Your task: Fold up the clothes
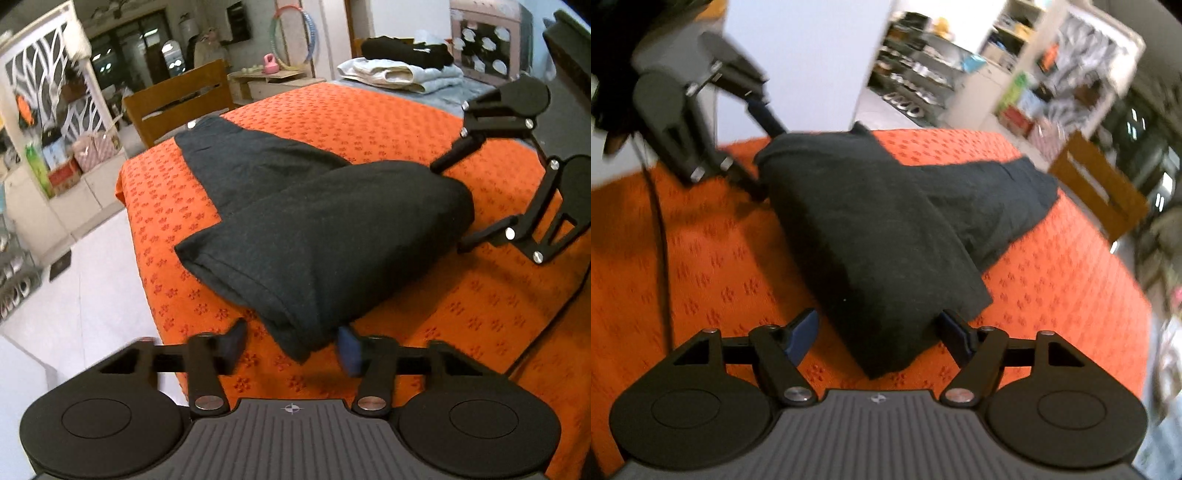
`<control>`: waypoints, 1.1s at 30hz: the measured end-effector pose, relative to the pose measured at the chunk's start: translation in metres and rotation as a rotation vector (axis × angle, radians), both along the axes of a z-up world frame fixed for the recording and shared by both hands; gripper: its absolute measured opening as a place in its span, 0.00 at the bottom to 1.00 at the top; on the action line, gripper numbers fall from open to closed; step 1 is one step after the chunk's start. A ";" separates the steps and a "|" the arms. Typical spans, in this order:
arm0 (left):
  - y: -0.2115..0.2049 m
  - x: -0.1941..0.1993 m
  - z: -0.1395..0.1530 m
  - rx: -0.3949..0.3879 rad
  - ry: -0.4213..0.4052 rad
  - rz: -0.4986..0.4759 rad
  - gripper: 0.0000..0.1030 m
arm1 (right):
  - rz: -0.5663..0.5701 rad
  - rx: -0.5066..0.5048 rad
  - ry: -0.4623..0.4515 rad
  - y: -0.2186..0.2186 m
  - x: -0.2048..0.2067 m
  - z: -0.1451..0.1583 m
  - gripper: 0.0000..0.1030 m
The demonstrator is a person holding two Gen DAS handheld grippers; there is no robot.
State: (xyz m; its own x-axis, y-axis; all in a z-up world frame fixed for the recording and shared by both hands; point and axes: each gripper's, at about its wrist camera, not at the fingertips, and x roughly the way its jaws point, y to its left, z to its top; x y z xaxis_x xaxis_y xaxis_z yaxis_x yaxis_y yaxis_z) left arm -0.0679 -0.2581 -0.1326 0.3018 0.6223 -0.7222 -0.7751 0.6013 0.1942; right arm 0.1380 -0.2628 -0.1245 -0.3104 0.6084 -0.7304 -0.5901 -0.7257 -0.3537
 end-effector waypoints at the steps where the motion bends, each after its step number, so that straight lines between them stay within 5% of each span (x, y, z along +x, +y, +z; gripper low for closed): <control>1: -0.001 0.000 0.001 0.009 0.002 -0.012 0.37 | 0.015 0.047 -0.039 -0.003 -0.003 -0.002 0.72; 7: -0.004 0.002 0.005 0.032 0.001 -0.019 0.23 | 0.095 0.176 -0.144 -0.015 -0.010 -0.007 0.73; 8: -0.004 0.002 0.006 0.033 -0.005 -0.017 0.18 | 0.106 0.172 -0.151 -0.016 -0.012 -0.008 0.69; 11: -0.006 0.001 0.012 0.055 -0.023 -0.015 0.13 | 0.130 0.167 -0.157 -0.018 -0.013 -0.009 0.33; 14: -0.011 0.001 0.021 0.057 -0.043 -0.015 0.12 | 0.122 0.159 -0.149 -0.021 -0.014 -0.001 0.22; 21: -0.030 -0.008 0.051 -0.031 -0.116 -0.047 0.12 | 0.077 0.037 -0.062 -0.031 0.004 0.041 0.19; 28: -0.055 -0.021 0.067 -0.211 -0.154 -0.092 0.12 | 0.102 -0.240 0.003 -0.044 0.016 0.081 0.19; 33: -0.047 -0.023 0.064 -0.237 -0.183 -0.028 0.12 | 0.110 -0.280 0.003 -0.042 0.012 0.088 0.20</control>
